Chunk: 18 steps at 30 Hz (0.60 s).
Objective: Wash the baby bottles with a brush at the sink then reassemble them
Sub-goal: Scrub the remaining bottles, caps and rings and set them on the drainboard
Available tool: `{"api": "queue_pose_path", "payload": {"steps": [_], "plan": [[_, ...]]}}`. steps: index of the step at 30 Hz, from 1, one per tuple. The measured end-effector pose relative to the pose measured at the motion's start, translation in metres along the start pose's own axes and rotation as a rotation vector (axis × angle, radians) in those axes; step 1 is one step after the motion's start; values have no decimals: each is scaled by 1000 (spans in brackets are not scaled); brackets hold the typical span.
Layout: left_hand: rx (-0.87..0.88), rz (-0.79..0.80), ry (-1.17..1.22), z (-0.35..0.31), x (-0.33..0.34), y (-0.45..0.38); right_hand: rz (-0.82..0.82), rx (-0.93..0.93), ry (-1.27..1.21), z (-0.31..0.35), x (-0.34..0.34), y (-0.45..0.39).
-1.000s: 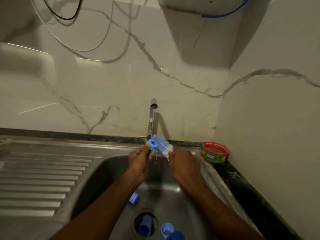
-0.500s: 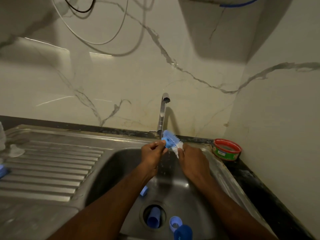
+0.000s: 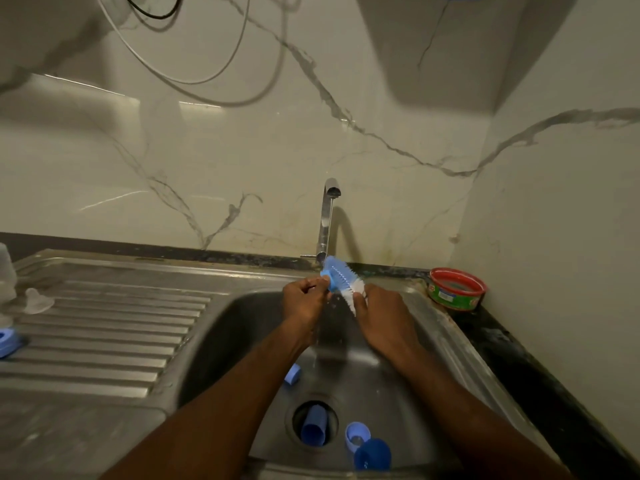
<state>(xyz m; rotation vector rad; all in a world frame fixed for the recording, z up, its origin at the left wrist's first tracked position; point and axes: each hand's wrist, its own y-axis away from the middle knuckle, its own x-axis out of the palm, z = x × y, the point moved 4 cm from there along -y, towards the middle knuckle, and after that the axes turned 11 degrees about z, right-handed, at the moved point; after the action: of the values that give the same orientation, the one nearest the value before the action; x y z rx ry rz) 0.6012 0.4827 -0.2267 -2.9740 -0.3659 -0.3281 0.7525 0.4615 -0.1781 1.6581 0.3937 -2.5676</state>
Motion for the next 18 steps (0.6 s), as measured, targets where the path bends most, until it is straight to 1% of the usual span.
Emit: {"api": "queue_pose_path", "payload": {"steps": [2,4,5,8,10,12,14,16,18], "plan": [[-3,-17,-80,7,-11,-5,17,-45,30,7,5,6],[5,-6,-93,8,-16,-4,-15,-73,45,12,7,9],[8,33,-61,6,-14,-3,-37,-71,31,13,6,8],[-12,252,88,-2,8,6,-95,-43,5,9,4,-1],[-30,329,117,-1,20,11,-121,-16,4,5,0,-4],[-14,302,111,-2,21,10,-144,14,8,1,-4,-5],[32,183,96,-6,13,6,-142,23,10,-2,-4,-4],[51,42,39,-7,0,1,-81,5,-9,-2,4,-2],[48,-4,7,0,-12,-4,-9,-46,-23,3,14,2]]}}
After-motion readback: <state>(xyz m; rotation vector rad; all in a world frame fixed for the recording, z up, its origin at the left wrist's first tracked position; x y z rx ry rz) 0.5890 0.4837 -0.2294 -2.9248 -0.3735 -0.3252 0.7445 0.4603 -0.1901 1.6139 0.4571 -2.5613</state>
